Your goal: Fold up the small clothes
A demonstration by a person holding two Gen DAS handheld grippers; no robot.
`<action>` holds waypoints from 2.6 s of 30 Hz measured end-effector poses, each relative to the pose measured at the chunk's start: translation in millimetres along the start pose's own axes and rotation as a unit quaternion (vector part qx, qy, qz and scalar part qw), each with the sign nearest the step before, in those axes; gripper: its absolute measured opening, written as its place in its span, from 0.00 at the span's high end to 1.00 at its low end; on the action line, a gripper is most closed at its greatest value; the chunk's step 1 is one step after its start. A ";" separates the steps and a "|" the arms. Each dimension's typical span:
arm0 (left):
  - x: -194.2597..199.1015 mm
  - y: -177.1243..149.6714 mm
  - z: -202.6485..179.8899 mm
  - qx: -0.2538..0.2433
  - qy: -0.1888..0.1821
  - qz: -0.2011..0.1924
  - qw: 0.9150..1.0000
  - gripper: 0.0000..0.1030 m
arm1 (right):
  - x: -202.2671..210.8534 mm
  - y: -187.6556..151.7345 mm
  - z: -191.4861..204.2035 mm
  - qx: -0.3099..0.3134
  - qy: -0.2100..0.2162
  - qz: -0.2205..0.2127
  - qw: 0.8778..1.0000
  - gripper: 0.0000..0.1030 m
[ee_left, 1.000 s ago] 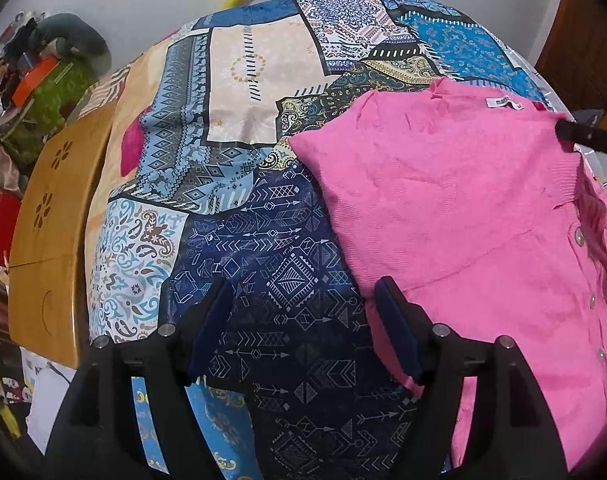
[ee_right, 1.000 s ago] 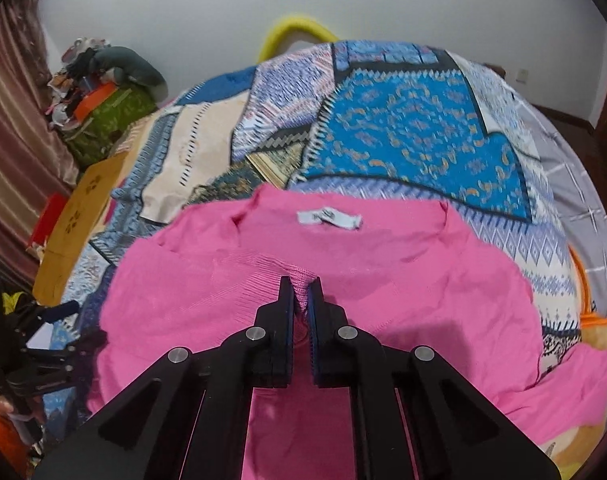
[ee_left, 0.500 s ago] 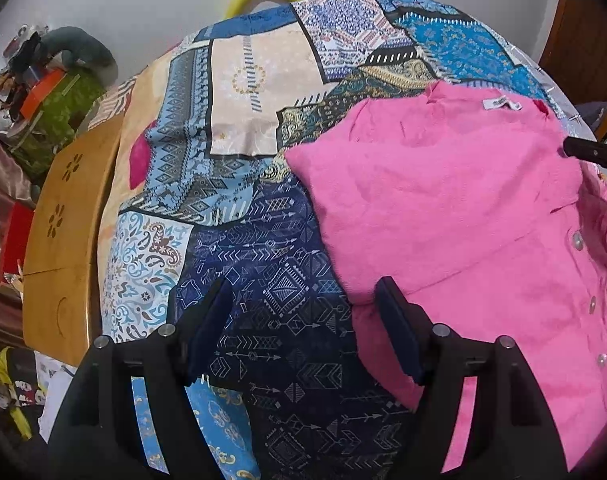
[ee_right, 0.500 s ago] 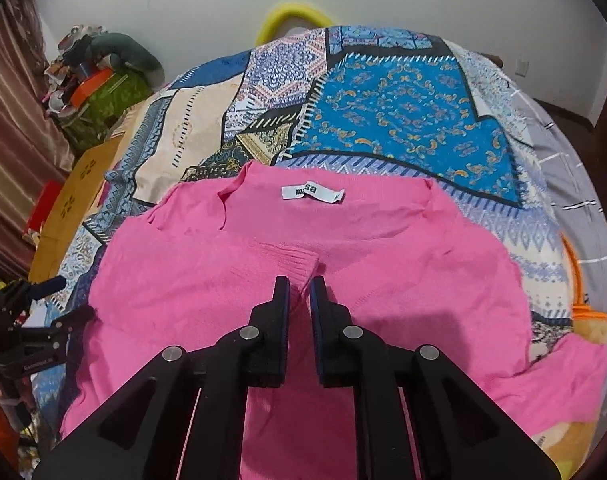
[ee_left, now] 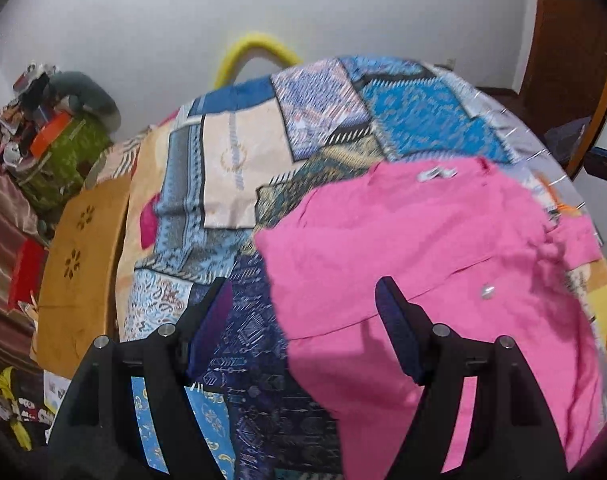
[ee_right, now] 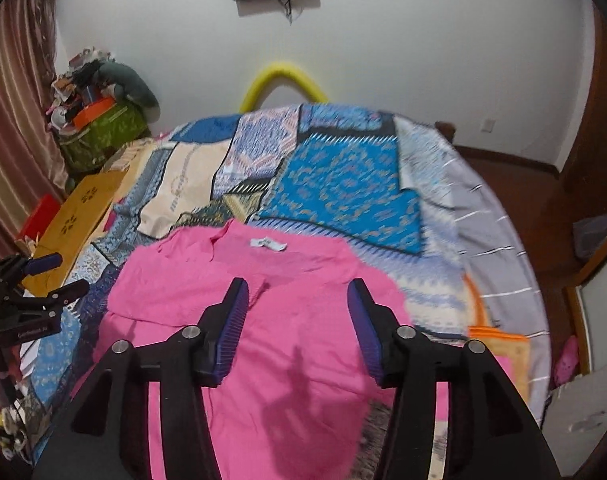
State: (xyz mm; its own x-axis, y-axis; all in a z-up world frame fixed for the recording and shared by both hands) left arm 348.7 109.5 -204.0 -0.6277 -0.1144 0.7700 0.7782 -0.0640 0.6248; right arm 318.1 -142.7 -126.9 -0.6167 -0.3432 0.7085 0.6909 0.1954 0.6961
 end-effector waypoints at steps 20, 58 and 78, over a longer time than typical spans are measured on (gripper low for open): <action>21.4 32.2 -104.0 -0.035 -0.027 -0.028 0.999 0.29 | 56.7 -51.4 -111.9 -0.043 -0.074 0.005 0.996 0.45; -70.9 1.5 -105.3 -0.019 -0.030 0.070 0.997 0.29 | -18.3 -150.5 -237.0 -0.234 -0.055 0.083 0.967 0.94; -4.1 19.5 -76.2 -0.010 -0.032 0.012 0.999 0.29 | 30.9 -65.9 -168.6 -0.160 -0.043 0.024 0.986 0.93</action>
State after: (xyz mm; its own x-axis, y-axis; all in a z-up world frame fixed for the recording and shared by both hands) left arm 368.1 33.2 -204.8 -0.6086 -0.0520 0.7918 0.7928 -0.0815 0.6040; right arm 317.2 -321.1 -170.6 -0.5999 -0.2596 0.7567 0.7957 -0.0952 0.5982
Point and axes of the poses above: each gripper's, at about its wrist camera, not at the fingertips, and x roughly against the way its jaws point, z to its left, y to its top, the point moved 7 cm from there along -x, roughly the way its jaws point, and after that the axes turned 3 degrees about -z, right-handed, at the moved point
